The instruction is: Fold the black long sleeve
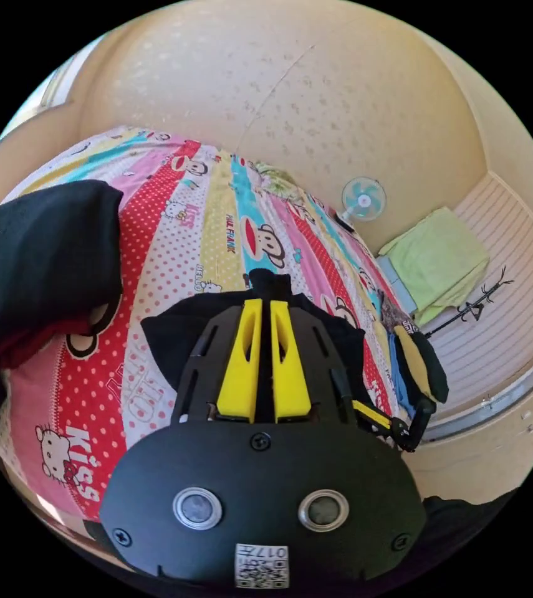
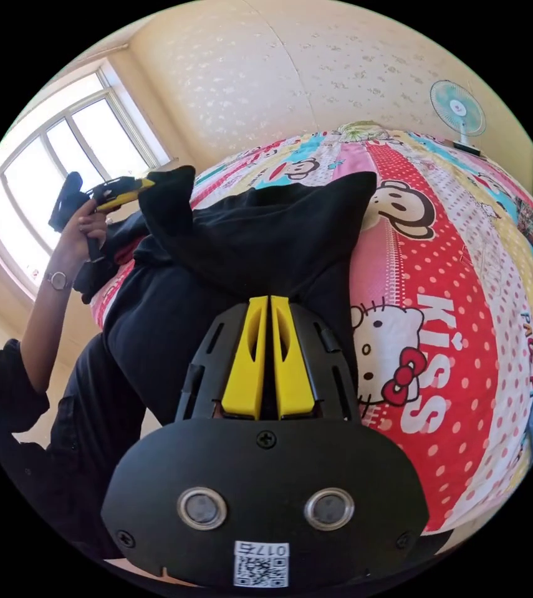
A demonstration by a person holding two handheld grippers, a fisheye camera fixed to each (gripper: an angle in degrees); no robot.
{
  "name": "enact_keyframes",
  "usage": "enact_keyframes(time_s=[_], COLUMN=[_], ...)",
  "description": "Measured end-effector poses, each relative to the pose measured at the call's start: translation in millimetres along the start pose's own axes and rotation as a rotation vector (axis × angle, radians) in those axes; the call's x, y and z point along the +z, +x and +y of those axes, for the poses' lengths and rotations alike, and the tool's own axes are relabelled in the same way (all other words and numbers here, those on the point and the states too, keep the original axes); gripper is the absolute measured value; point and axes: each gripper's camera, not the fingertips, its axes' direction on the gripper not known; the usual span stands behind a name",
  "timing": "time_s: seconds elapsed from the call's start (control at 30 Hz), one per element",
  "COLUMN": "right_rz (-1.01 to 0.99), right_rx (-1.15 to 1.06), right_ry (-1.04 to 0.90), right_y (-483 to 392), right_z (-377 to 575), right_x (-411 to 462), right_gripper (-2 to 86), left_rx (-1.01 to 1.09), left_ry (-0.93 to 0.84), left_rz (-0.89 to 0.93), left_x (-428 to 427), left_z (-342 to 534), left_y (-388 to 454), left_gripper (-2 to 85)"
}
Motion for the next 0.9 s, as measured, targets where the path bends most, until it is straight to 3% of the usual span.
enact_keyframes(time_s=[0.07,0.2,0.3,0.37,0.5,0.6,0.67,0.7,0.73,0.9], right_rz=[-0.046,-0.054,-0.066,-0.014,0.143,0.245,0.291,0.292,0.281,0.392], right_rx=[0.026,0.029,0.078,0.046,0.106,0.161,0.191,0.198,0.212,0.187], right_ry=[0.013,0.006,-0.022,0.124,0.198,0.029,-0.234,-0.272,-0.231,0.089], right_y=[13.8,25.9,32.4,26.0,45.2,86.6,126.0,133.5,140.3,128.0], right_z=[1.8,1.0,-10.1,-26.3,-88.2,-143.9,-164.0,-164.8,-164.8,-161.8], right_x=[-4.2,-7.5,-25.1,-63.5,-88.7,-48.7,14.0,22.9,16.0,-58.7], right_gripper=[1.5,1.8,2.4,4.0,8.9,8.6,6.2,5.5,4.8,3.8], left_rx=[-0.103,-0.277,-0.326,-0.330,-0.261,-0.211,-0.181,-0.169,-0.170,-0.092], left_ry=[0.029,-0.163,-0.030,-0.040,-0.030,-0.028,-0.142,-0.187,-0.237,0.037], left_rz=[-0.063,-0.147,0.003,-0.001,-0.039,-0.077,-0.133,-0.133,-0.133,0.002], left_x=[-16.4,7.7,-22.8,-37.4,-49.1,-41.1,-8.1,2.1,12.5,-52.1], left_z=[18.4,60.7,94.0,96.0,72.9,49.8,37.0,35.8,35.9,47.7], left_y=[-28.7,-83.7,-103.7,-105.8,-90.2,-77.1,-75.2,-75.3,-75.0,-47.5], left_gripper=[3.2,5.7,5.3,6.0,13.3,13.2,9.4,8.4,7.0,5.9])
